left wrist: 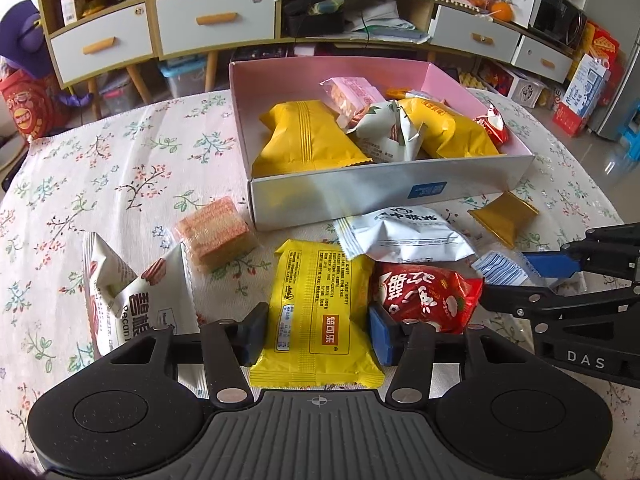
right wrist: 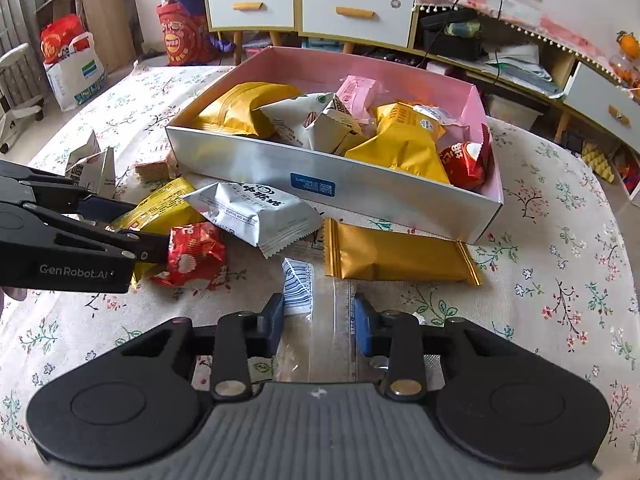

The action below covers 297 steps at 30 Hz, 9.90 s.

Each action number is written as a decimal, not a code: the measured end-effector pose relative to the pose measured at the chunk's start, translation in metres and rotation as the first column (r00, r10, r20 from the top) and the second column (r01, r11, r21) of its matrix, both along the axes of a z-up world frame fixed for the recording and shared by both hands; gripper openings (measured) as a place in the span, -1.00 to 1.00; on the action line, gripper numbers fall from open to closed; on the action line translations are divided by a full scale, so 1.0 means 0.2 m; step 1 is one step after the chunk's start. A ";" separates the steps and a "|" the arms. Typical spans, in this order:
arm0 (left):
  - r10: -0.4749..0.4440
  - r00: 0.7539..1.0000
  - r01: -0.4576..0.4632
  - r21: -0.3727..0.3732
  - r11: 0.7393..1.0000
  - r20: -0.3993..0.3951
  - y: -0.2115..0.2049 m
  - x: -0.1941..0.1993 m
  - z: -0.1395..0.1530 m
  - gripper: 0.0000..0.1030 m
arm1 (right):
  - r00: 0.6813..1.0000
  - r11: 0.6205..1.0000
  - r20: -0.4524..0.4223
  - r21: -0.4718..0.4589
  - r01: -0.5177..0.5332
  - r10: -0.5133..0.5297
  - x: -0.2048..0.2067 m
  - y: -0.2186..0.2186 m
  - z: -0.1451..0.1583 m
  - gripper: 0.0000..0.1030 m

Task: Organize snacks
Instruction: 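Carry the yellow bag and clear bag into the pink box, opening both tools, then move both tools back over the red and silver packets on the cloth, then grasp the red packet with the left tool while the right grasps the small silver packet, then carry the red and silver packets into the pink box, opening both tools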

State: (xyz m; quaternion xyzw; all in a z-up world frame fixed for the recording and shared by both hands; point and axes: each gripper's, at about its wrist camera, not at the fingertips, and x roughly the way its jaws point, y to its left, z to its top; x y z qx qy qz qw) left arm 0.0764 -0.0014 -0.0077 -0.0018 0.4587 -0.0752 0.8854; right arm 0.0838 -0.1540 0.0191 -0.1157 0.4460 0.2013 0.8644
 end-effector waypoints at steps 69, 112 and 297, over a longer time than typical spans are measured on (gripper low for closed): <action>0.117 0.983 -0.108 -0.073 0.991 0.139 -0.07 0.58 0.37 -0.05 | 0.950 0.877 -0.003 0.384 0.289 -0.312 0.49 -0.16 0.36 -0.57; 0.084 0.992 -0.081 -0.031 0.996 0.089 -0.11 0.57 0.31 0.48 | 0.928 0.879 -0.066 0.303 0.369 -0.367 0.54 -0.17 0.32 0.21; 0.153 0.984 -0.127 -0.237 0.963 0.095 -0.07 0.74 0.23 0.23 | 0.946 0.940 0.102 0.184 0.287 -0.309 0.65 -0.24 0.19 0.21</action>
